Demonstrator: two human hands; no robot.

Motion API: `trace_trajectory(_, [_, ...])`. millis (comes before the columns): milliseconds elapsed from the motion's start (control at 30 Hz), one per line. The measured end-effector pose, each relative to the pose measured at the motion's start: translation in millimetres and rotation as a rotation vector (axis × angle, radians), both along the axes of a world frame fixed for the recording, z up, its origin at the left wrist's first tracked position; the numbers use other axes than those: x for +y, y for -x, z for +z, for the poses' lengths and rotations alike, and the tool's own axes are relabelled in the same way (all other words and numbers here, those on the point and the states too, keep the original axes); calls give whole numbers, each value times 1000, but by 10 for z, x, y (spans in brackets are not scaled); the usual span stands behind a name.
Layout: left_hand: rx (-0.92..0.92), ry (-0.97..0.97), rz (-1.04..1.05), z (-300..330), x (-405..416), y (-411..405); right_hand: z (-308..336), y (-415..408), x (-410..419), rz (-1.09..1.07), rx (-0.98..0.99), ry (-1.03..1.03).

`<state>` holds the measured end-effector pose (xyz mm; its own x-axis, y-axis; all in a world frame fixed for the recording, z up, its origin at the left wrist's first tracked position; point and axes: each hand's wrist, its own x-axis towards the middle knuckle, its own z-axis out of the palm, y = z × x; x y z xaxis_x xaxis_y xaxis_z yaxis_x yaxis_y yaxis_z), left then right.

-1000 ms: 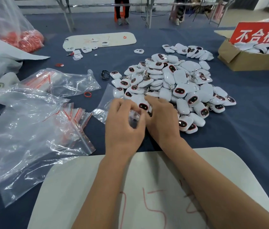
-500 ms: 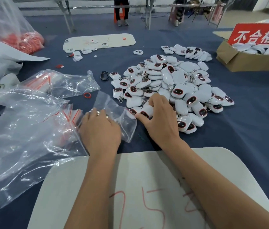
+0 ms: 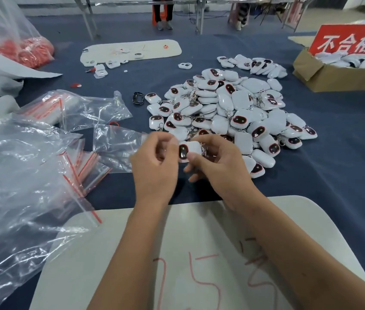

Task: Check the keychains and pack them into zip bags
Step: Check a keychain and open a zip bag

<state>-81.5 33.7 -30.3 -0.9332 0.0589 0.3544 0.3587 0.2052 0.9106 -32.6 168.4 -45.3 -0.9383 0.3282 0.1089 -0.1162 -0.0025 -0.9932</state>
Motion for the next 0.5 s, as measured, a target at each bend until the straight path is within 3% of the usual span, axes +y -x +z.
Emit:
trace_trajectory(133, [-119, 45, -116, -94, 45, 19, -34, -18, -10, -39, -15, 93])
trace_trajectory(300, [-330, -181, -130, -102, 6, 52, -9, -51, 12, -7, -37, 193])
trace_trajectory(400, [-396, -325, -110, -84, -6, 37, 3, -65, 3, 60, -5, 94])
trace_trajectory(500, [-396, -329, -84, -94, -6, 33, 1, -63, -14, 117, 10, -25])
